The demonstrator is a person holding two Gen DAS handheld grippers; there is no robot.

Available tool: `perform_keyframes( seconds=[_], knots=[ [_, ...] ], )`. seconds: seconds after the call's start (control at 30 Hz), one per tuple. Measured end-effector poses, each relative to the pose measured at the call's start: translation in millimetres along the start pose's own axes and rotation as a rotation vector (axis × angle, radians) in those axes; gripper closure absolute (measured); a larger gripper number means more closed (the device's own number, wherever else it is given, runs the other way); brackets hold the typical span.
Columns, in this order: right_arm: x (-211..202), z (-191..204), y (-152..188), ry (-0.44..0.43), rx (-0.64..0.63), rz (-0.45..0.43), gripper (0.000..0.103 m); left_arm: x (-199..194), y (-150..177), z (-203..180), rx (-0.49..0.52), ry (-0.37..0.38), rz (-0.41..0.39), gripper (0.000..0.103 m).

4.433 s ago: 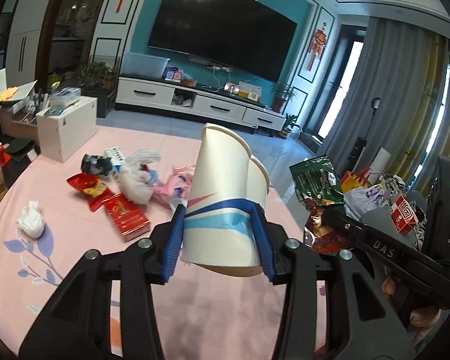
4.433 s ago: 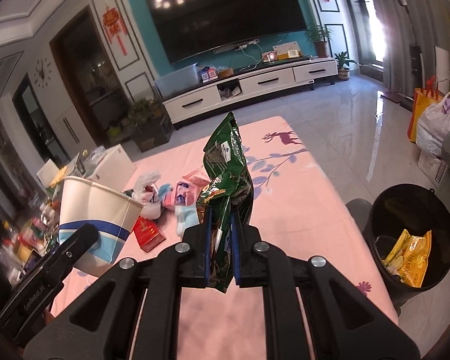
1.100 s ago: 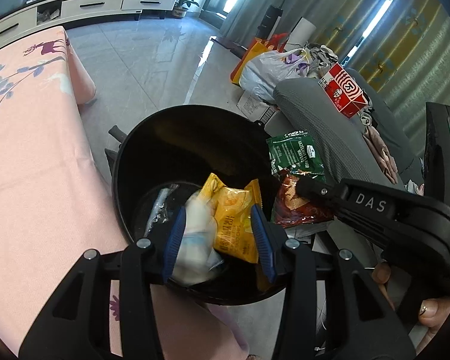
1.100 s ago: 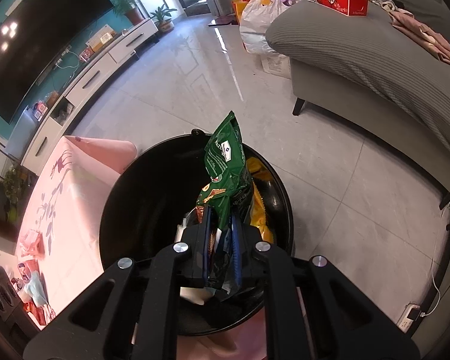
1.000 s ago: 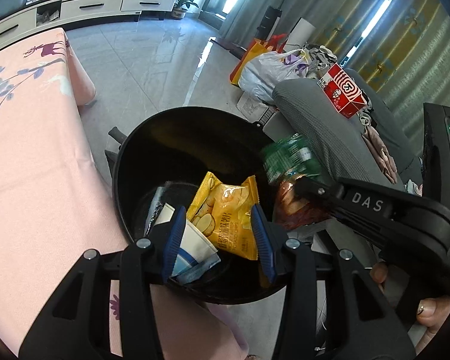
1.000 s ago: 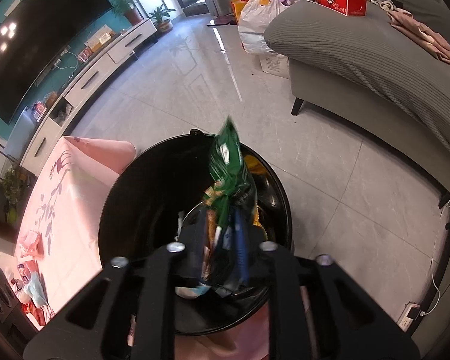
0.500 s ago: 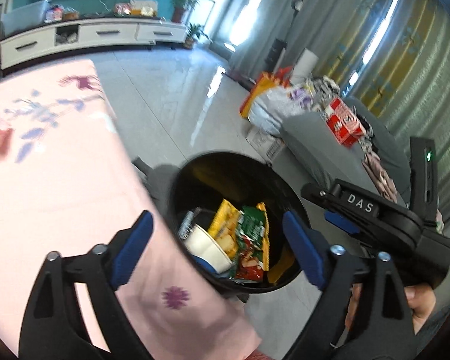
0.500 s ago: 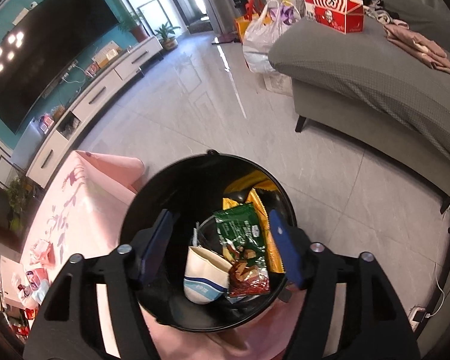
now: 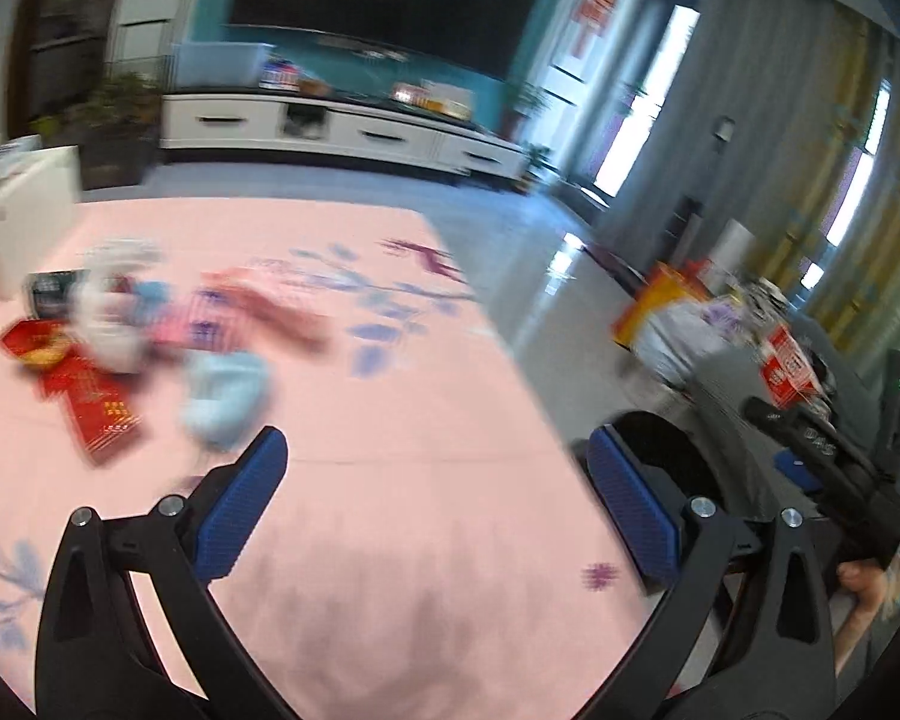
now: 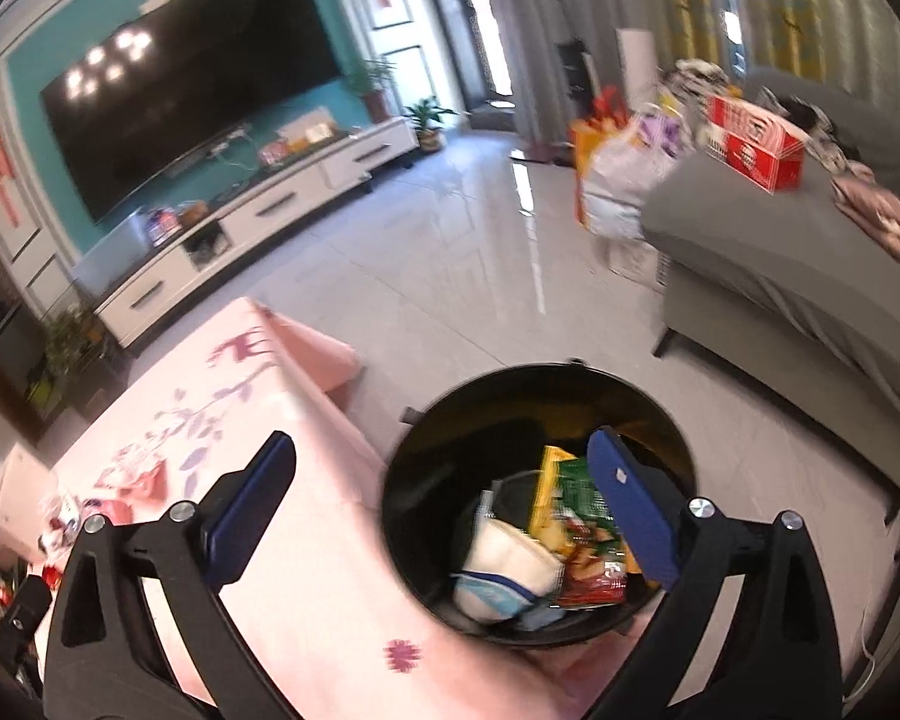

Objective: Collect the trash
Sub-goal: 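Move both tools back to the table, then grasp the white tissue with the left tool while the right tool grasps the blue face mask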

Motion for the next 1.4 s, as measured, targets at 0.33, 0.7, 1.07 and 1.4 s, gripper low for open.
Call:
perform_keyframes(
  seconds=[0.33, 0.7, 1.07, 1.4],
  knots=[
    [-10.6, 94.1, 11.8, -0.126, -0.135, -0.014, 0.006, -57.5, -14.4, 176.6, -0.110, -0.293, -0.077, 0.003],
    [12.2, 178.3, 53.6, -0.182, -0.286, 0.027, 0.006, -73.3, -1.1, 317.2, -0.350, -0.375, -0.089, 0.003],
    [33.8, 255.9, 113.2, -0.315, -0.396, 0.171, 0.006, -60.9, 2.0, 378.1, -0.525, -0.350, -0.042, 0.004],
    [55.2, 320.7, 129.8, -0.376, -0.458, 0.254, 0.014, -42.7, 11.3, 384.0, -0.564, -0.372, 0.021, 0.018]
  ],
)
Point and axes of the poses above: each gripper's, at about its wrist camera, not at the fingertips, and x roughly the way its jaws point, z to its left, y to its underside, the point moved 8 cm from there along x, roughly the way its jaws point, and after that the axes turned 5 degrees about -x, right-handed, at the moved point
